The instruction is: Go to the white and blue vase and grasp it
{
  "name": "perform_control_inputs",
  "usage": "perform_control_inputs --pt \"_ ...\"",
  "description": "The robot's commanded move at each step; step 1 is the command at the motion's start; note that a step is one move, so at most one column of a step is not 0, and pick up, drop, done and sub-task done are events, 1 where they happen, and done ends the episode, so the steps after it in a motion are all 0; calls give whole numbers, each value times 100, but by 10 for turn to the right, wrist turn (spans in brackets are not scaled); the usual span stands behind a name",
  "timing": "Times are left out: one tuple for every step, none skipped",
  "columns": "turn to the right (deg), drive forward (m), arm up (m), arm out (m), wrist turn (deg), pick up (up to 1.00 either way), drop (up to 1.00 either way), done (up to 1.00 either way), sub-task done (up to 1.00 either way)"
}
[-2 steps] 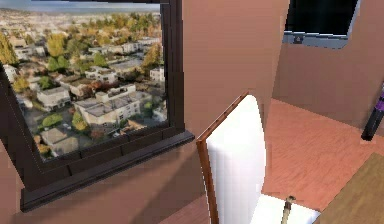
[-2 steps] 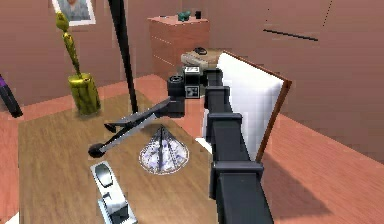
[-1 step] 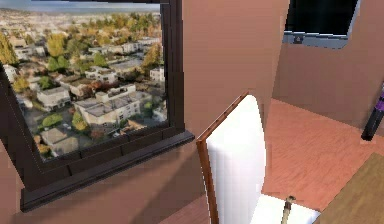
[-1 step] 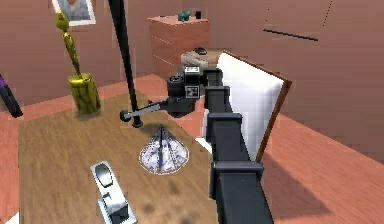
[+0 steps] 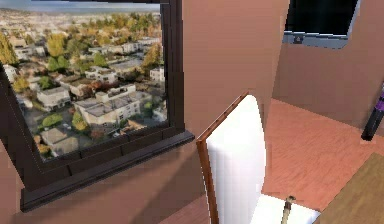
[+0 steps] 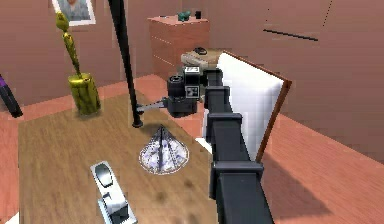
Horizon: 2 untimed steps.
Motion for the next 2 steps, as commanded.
perform_control_inputs --pt "0 0 -30 0 0 0 0 0 0" --pt "0 0 0 0 0 100 0 0 0"
